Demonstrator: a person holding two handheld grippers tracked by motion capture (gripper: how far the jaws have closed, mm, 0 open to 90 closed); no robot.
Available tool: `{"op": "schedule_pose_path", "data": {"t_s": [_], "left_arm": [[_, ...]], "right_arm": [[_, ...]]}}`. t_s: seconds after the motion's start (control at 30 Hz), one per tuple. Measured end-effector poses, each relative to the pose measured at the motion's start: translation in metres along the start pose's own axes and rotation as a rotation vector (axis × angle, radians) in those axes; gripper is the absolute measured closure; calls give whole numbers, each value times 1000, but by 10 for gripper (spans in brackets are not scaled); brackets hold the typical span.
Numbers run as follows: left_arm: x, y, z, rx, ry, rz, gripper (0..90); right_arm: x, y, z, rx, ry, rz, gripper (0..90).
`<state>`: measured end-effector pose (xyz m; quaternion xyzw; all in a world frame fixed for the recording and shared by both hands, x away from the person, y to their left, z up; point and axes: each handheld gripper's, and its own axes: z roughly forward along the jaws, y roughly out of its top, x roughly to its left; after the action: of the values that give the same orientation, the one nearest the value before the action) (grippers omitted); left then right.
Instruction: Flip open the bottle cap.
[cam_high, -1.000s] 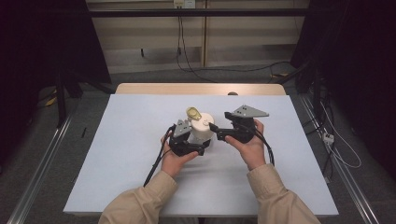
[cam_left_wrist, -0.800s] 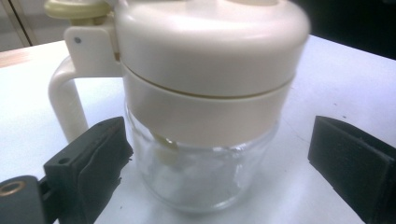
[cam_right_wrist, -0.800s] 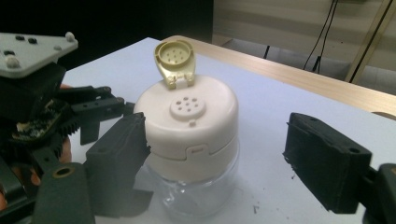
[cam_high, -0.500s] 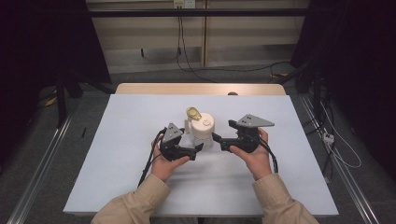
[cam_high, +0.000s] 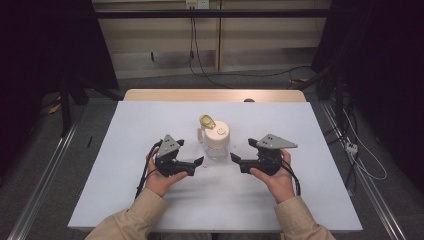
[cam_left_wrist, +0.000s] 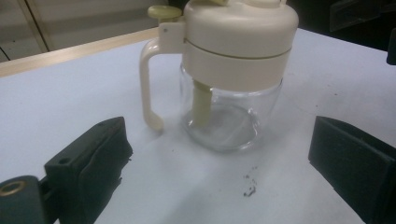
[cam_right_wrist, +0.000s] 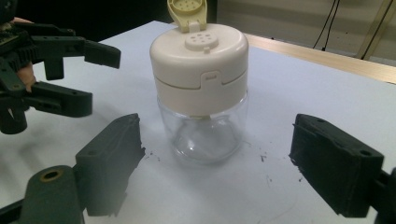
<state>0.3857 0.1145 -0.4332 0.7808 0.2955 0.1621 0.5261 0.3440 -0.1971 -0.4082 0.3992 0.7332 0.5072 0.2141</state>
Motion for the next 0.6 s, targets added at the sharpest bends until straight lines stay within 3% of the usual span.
{"op": "schedule_pose_path", "data": {"t_s": [0.4,0.6], "left_arm": [[13,-11,-28,0,17,-12,49],[19,-16,-43,8,28,4,50]], "right_arm": [[-2,-19,-15,4,-14,-3,157],[-5,-29,-22,5,-23,6,153]]}}
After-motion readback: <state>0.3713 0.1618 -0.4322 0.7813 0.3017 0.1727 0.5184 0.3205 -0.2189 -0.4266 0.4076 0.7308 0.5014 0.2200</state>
